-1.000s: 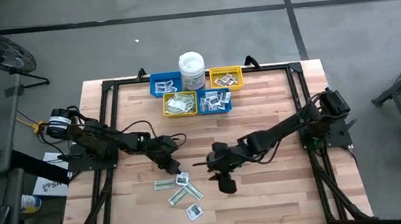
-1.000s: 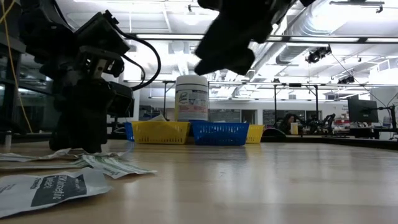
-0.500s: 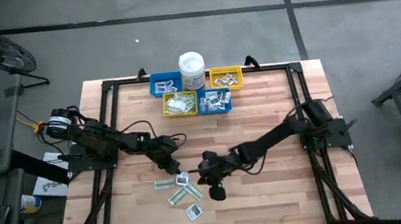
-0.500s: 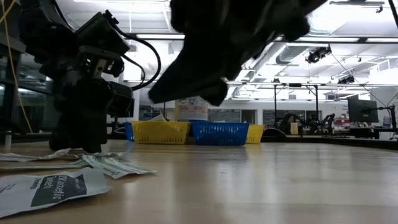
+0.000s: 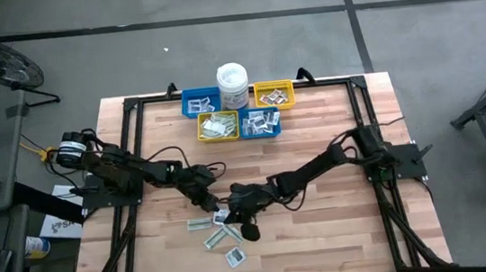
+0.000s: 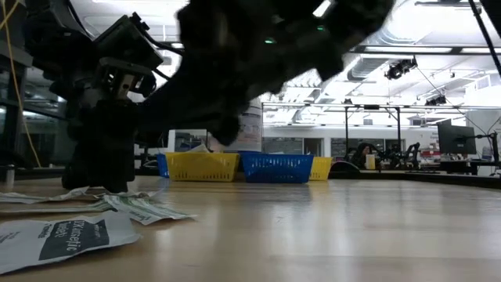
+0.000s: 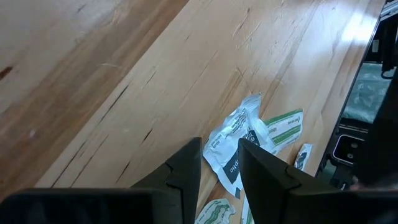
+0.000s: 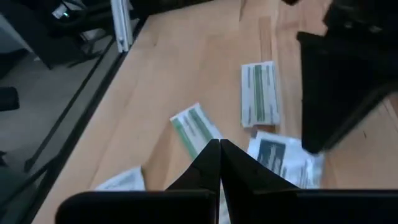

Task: Pick & Place First Aid Supplies
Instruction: Put the black towelette pack into the right blue bin

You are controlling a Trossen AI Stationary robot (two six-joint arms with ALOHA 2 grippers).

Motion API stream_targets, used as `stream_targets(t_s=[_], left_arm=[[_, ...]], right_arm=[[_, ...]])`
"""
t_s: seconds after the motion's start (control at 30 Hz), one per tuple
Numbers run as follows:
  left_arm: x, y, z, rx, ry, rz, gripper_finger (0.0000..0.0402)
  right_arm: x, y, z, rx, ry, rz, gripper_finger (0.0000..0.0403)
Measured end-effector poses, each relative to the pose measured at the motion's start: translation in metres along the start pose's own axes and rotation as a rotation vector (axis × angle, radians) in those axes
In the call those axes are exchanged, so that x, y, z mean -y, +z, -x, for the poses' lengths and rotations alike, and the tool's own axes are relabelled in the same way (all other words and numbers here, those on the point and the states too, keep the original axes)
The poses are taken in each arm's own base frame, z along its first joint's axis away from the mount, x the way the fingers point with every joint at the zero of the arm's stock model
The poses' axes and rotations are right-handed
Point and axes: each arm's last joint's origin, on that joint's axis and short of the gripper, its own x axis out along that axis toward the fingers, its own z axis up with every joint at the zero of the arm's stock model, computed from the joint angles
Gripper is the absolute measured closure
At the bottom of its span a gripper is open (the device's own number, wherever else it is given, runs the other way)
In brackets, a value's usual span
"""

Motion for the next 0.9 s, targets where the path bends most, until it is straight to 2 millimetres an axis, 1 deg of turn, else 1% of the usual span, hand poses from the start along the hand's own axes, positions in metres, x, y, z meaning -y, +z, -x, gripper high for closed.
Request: stream_targets(t_s=[0.1,0.2,0.33,0.43,0.5,0.57,0.67,0.77,0.9], left_arm=[[0.0,0.0,0.0,-0.001,0.001,0.001,0.0291],[0.0,0.0,0.0,-0.004,0.0,0.001,0.0291],[0.0,0.0,0.0,-0.004,0.0,0.0,0.0291],[0.0,0.0,0.0,-0.001,0.001,0.001,0.0291],[0.0,0.0,0.0,-0.001,0.001,0.0,0.0291],[0.0,0.0,0.0,-0.001,0.001,0.0,0.0291],[0.0,0.0,0.0,0.0,0.001,0.0,0.0291],[0.0,0.0,0.0,0.006,0.005,0.0,0.0291],[0.0,0.0,0.0,0.006,0.005,-0.001,0.0291]], right_arm=[[0.002,0.003,-0.012,-0.048,-0.043,-0.003,0.0403],[-0.001,0.005,-0.015,-0.115,-0.146,0.021,0.0403],[-0.017,0.013,-0.014,-0.178,-0.253,0.098,0.0403],[-0.03,0.015,-0.014,-0.136,-0.326,0.109,0.0403],[-0.035,0.013,-0.014,-0.097,-0.396,0.075,0.0403],[-0.039,0.01,-0.014,-0.077,-0.43,0.004,0.0403],[-0.04,0.007,-0.018,-0.048,-0.427,-0.093,0.0403],[-0.039,-0.003,-0.027,-0.058,-0.42,-0.116,0.0403],[-0.04,-0.01,-0.032,-0.071,-0.415,-0.15,0.0403]])
